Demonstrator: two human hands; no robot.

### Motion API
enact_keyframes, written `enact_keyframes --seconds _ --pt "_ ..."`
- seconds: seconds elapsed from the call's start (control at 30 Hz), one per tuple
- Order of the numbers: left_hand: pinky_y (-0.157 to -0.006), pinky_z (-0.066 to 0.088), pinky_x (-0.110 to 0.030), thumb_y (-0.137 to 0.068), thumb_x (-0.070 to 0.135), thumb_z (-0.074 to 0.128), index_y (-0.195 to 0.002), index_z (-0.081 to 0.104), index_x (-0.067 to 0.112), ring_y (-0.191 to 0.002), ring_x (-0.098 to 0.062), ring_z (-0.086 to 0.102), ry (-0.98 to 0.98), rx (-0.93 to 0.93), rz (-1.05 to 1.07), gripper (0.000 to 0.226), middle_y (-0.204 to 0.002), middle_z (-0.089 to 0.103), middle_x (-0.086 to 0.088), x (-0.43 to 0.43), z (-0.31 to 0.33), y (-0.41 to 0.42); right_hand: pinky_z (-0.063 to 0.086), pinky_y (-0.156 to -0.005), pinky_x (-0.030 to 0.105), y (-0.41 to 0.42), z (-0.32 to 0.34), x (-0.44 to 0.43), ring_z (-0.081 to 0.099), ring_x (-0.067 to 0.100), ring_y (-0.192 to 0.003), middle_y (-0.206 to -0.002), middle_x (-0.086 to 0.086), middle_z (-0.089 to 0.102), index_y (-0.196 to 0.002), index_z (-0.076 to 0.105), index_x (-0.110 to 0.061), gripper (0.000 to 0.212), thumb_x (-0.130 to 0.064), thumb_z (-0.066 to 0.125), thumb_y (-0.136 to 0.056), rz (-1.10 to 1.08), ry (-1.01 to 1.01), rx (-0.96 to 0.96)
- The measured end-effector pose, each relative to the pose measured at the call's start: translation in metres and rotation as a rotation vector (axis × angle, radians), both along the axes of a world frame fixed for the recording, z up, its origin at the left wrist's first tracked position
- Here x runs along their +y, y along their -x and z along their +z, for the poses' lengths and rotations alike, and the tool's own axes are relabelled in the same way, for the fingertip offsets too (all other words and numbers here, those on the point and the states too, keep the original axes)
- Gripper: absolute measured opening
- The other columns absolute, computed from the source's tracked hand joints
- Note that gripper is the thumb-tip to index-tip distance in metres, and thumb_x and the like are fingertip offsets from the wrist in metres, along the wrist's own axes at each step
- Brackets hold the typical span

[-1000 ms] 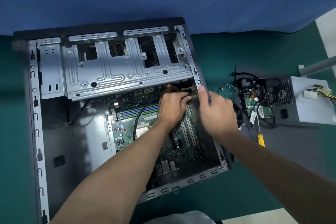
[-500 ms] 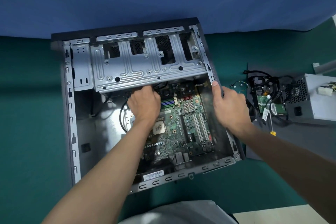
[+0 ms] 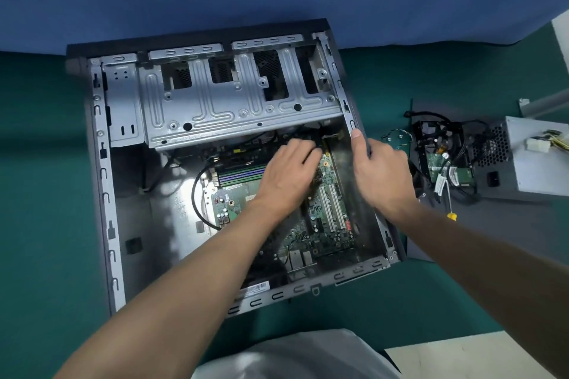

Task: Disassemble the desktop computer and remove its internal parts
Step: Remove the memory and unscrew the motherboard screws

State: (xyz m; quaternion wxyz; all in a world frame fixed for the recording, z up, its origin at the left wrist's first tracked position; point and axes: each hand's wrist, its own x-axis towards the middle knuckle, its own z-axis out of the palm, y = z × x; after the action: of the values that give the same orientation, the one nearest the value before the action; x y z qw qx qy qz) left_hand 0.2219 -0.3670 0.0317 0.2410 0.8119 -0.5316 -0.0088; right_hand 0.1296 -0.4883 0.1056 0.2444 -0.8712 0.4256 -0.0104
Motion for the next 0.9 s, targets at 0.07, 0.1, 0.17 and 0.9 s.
enact_keyframes --seconds 0.07,0.1,0.17,0.9 --pt "-0.084 0.056 -0.044 -0.063 -0.018 0.069 -0.122 0.056 -0.008 -0.112 -0.036 0.057 -0.070 0.139 -0.120 0.061 -0.125 0.058 -0.022 -0.014 0.006 -0.004 0.043 -0.067 0.040 -0.001 0.000 0.000 0.054 0.032 -0.071 -0.064 0.005 0.054 -0.061 0.044 -0.020 0.061 -0.063 0.015 -0.092 -0.004 -0.005 0.013" --pt "-0.089 0.054 -0.045 -0.069 -0.015 0.066 -0.131 0.051 -0.004 -0.120 -0.034 0.054 -0.121 0.194 -0.159 0.065 -0.134 0.053 -0.018 -0.020 0.009 -0.008 0.045 -0.070 0.041 -0.001 0.000 0.000 0.055 0.033 -0.073 -0.065 0.004 0.054 -0.062 0.044 -0.020 0.060 -0.063 0.015 -0.093 -0.003 -0.010 0.018" --pt "-0.083 0.055 -0.040 -0.074 -0.007 0.065 -0.137 0.047 0.007 -0.117 -0.027 0.055 -0.178 0.156 -0.187 0.067 -0.137 0.051 -0.007 -0.028 0.011 -0.017 0.048 -0.072 0.042 -0.001 0.001 0.000 0.056 0.033 -0.075 -0.066 0.003 0.055 -0.063 0.045 -0.021 0.059 -0.063 0.016 -0.093 -0.010 -0.027 0.021" --pt "-0.050 0.034 -0.024 -0.104 0.025 0.035 -0.115 0.048 0.020 -0.056 -0.007 0.040 -0.488 0.436 0.226 0.018 -0.071 0.041 0.006 -0.045 -0.027 -0.036 0.042 -0.069 0.042 -0.001 0.003 0.001 0.049 0.028 -0.084 -0.070 0.003 0.053 -0.066 0.043 -0.018 0.057 -0.061 0.017 -0.095 -0.044 -0.098 0.066"
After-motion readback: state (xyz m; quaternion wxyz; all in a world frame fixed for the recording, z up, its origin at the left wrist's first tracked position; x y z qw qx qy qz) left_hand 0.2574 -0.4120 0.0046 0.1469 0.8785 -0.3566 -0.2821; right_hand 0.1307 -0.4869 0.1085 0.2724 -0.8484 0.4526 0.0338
